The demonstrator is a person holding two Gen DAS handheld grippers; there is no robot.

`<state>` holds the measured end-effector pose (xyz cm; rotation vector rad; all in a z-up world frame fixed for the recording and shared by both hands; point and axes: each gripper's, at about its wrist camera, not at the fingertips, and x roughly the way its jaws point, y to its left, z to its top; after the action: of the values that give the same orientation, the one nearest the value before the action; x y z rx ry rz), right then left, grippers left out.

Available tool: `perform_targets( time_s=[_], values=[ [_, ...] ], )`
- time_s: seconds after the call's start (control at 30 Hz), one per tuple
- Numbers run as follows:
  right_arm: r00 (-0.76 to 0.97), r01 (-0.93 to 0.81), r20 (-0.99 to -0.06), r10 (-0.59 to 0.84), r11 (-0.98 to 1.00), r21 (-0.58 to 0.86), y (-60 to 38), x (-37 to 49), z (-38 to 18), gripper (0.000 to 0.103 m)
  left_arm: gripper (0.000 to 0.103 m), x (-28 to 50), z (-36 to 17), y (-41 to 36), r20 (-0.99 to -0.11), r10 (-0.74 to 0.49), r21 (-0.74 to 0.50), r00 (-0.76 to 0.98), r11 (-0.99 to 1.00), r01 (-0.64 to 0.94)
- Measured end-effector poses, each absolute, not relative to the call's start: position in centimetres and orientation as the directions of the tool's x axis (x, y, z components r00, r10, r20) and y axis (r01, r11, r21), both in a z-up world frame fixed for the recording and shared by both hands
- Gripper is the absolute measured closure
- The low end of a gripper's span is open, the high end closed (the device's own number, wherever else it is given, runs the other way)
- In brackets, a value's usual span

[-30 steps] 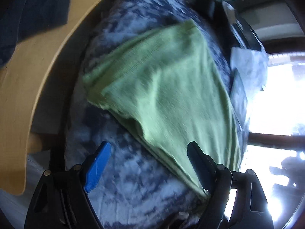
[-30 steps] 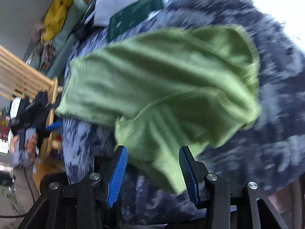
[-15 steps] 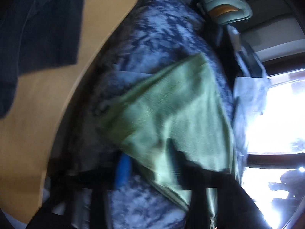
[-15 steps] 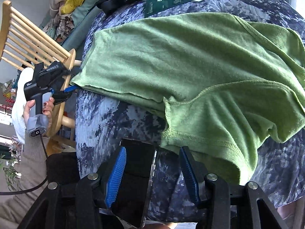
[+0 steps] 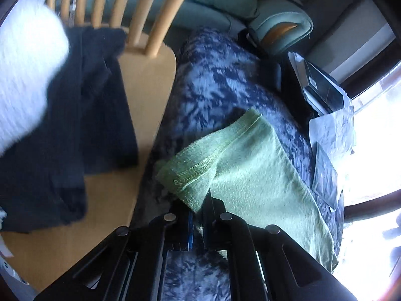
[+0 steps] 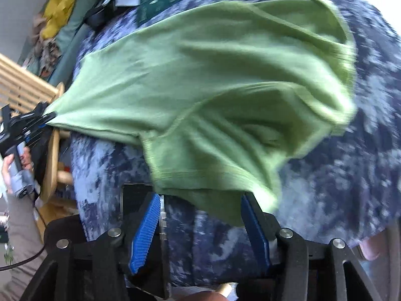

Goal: Fold clothes

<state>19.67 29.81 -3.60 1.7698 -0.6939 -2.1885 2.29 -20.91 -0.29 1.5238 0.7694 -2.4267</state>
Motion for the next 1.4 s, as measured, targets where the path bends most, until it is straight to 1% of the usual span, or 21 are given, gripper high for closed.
perform_targets(
  time_s=[0.03,0.13,0.27,0.37,0.43,0.5,0.53,0.57,0.67,0.8,0.9,1.0,1.1,1.17,1.2,1.23,1.27,1.3,1.33,1.37,1.4],
  values=[
    [-0.240,-0.115,-0.850,-0.469,-0.856,0.505,30.2,19.9,-3.6,0.047,0.098,1.8,-0.4,-20.7,-0.884,0.117,-0.322,-0.454,-0.855,0.407],
    [-0.236,-0.163,-0.835,-0.497,-0.827,0.538,31.5,20.0,-4.5,0.040,0.098,2.5,-0.4,-21.1,-0.892,0.121,-0.316,-0.436,-0.856,0.410],
    [-0.216,-0.235,-0.773,-0.596,-0.737,0.634,32.4,19.4,-6.7,0.040,0.098,2.5,-1.0,-20.6,-0.896,0.120,-0.309,-0.428,-0.860,0.405],
    [-0.196,-0.288,-0.757,-0.623,-0.702,0.652,32.4,18.8,-8.5,0.038,0.098,2.8,-0.8,-20.6,-0.894,0.124,-0.313,-0.431,-0.861,0.402],
    [-0.212,-0.283,-0.743,-0.635,-0.688,0.669,32.1,18.2,-8.8,0.039,0.098,2.8,-0.6,-20.7,-0.891,0.129,-0.320,-0.436,-0.860,0.399],
    [-0.243,-0.245,-0.707,-0.664,-0.663,0.707,31.5,17.8,-8.5,0.052,0.098,2.7,-0.5,-20.7,-0.891,0.129,-0.317,-0.435,-0.862,0.395],
    [-0.245,-0.229,-0.684,-0.687,-0.644,0.730,31.0,17.5,-8.5,0.079,0.098,2.6,-0.4,-20.7,-0.892,0.129,-0.316,-0.434,-0.864,0.393],
    [-0.239,-0.226,-0.663,-0.709,-0.624,0.748,30.7,17.3,-8.6,0.098,0.098,2.6,-0.4,-20.6,-0.892,0.130,-0.316,-0.433,-0.865,0.391],
    [-0.245,-0.217,-0.656,-0.713,-0.620,0.754,30.0,16.9,-8.2,0.099,0.098,2.7,0.0,-20.6,-0.891,0.122,-0.309,-0.437,-0.868,0.388],
    [-0.341,-0.172,-0.619,-0.708,-0.600,0.781,30.7,17.1,-5.4,0.099,0.098,2.7,0.4,-20.8,-0.902,0.091,-0.268,-0.423,-0.884,0.382],
    [-0.352,-0.161,-0.649,-0.675,-0.639,0.752,31.1,18.1,-3.4,0.099,0.098,2.5,0.5,-20.6,-0.908,0.072,-0.239,-0.413,-0.898,0.370],
    [-0.275,-0.185,-0.695,-0.665,-0.672,0.717,30.8,19.6,-3.7,0.099,0.098,2.0,-0.1,-20.0,-0.926,0.046,-0.190,-0.373,-0.915,0.357],
    [-0.174,-0.221,-0.762,-0.624,-0.729,0.648,30.0,21.1,-6.2,0.098,0.097,1.6,-0.7,-19.5,-0.943,0.031,-0.155,-0.331,-0.921,0.358],
    [-0.161,-0.244,-0.762,-0.627,-0.723,0.646,30.1,21.3,-7.4,0.091,0.092,1.5,-1.2,-19.1,-0.956,0.048,-0.153,-0.290,-0.923,0.353],
    [-0.162,-0.257,-0.759,-0.630,-0.716,0.649,30.3,21.3,-8.0,0.085,0.088,1.6,-1.2,-18.7,-0.958,0.066,-0.161,-0.278,-0.928,0.336],
    [-0.172,-0.262,-0.750,-0.639,-0.704,0.660,30.4,21.1,-8.2,0.068,0.085,1.9,-1.1,-18.3,-0.959,0.077,-0.164,-0.271,-0.934,0.316],
    [-0.183,-0.252,-0.741,-0.647,-0.697,0.671,30.4,21.1,-8.1,0.056,0.076,2.3,-0.9,-17.7,-0.960,0.084,-0.162,-0.266,-0.944,0.288],
    [-0.191,-0.240,-0.739,-0.646,-0.699,0.673,30.4,21.1,-7.8,0.053,0.066,3.0,-0.4,-17.0,-0.962,0.085,-0.152,-0.260,-0.956,0.249],
    [-0.196,-0.228,-0.738,-0.645,-0.702,0.674,30.3,21.1,-7.5,0.050,0.062,3.6,0.0,-16.4,-0.961,0.084,-0.145,-0.263,-0.964,0.222],
    [-0.193,-0.218,-0.738,-0.646,-0.706,0.674,30.4,21.1,-7.3,0.047,0.052,4.3,0.5,-15.7,-0.961,0.083,-0.137,-0.266,-0.971,0.193],
    [-0.192,-0.216,-0.740,-0.645,-0.708,0.673,30.5,21.1,-7.3,0.046,0.046,5.2,1.1,-14.7,-0.959,0.083,-0.126,-0.270,-0.981,0.146]
  ],
)
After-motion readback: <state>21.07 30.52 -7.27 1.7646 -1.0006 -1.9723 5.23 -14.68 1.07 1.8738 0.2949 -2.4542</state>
